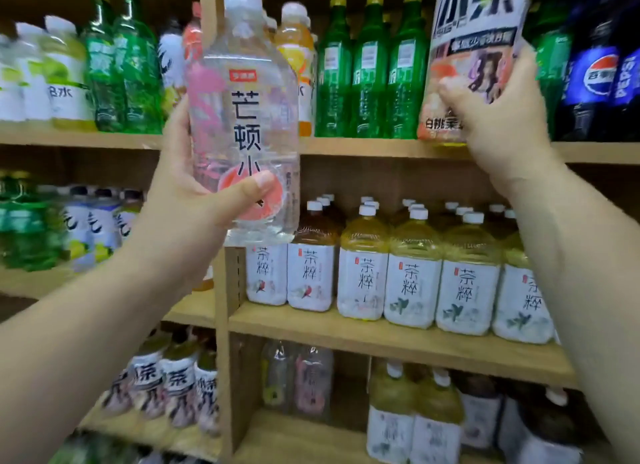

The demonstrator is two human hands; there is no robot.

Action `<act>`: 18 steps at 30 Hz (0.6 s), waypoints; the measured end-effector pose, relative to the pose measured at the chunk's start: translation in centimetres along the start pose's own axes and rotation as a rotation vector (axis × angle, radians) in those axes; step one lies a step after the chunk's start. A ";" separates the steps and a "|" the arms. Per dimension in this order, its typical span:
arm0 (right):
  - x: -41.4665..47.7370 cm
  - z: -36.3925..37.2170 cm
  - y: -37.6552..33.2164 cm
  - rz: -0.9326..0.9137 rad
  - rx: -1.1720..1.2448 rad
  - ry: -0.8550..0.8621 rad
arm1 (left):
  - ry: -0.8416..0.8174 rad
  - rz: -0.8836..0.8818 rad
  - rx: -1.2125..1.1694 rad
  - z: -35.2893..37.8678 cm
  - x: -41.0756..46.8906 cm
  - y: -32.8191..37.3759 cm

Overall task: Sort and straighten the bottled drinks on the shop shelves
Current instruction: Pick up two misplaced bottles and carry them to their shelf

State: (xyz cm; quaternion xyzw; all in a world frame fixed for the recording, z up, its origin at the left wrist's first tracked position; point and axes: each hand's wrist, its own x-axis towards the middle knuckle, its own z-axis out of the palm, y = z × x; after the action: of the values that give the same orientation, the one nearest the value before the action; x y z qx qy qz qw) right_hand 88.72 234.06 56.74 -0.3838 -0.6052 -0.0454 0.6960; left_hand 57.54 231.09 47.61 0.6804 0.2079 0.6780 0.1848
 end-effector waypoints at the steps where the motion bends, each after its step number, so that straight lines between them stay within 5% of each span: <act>1: -1.4 0.3 -0.7 -0.015 0.031 -0.014 | 0.012 -0.025 0.002 -0.5 -1.3 -0.7; 10: -16.9 1.8 -0.5 0.163 0.238 -0.121 | 0.066 -0.329 -0.050 -3.4 -11.9 -8.0; 18: -30.5 2.3 4.7 0.575 0.354 -0.285 | -0.059 -0.604 -0.075 -2.1 -20.0 -14.0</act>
State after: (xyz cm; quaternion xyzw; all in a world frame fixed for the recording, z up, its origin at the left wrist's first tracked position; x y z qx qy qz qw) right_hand 81.29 226.44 27.70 -0.4143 -0.5621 0.3114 0.6446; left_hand 55.13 232.13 23.24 0.6002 0.3701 0.5794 0.4087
